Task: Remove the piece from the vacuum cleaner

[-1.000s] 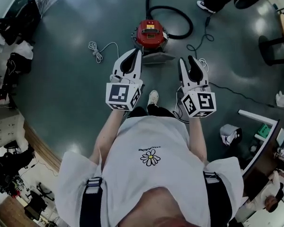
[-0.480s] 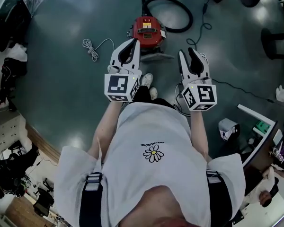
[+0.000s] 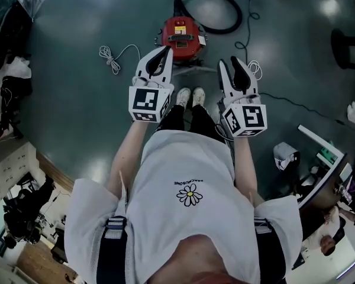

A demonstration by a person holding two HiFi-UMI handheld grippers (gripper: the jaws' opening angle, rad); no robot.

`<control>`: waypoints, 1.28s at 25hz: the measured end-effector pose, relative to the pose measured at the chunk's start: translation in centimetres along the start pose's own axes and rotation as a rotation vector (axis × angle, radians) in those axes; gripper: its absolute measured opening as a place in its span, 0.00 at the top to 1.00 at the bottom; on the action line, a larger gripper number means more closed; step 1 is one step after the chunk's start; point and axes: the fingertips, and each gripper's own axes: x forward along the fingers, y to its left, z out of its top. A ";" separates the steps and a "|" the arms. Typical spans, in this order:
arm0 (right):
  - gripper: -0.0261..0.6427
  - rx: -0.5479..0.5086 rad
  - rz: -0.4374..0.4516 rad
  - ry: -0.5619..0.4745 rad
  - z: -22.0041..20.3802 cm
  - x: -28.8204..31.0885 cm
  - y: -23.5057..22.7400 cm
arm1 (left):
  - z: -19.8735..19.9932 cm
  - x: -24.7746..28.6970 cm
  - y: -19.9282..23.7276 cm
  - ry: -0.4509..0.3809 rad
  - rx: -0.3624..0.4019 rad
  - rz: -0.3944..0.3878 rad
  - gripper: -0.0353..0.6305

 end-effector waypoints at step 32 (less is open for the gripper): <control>0.83 -0.862 0.542 1.133 -56.0 12.3 -12.4 | -44.6 22.7 3.7 0.976 0.525 -0.306 0.94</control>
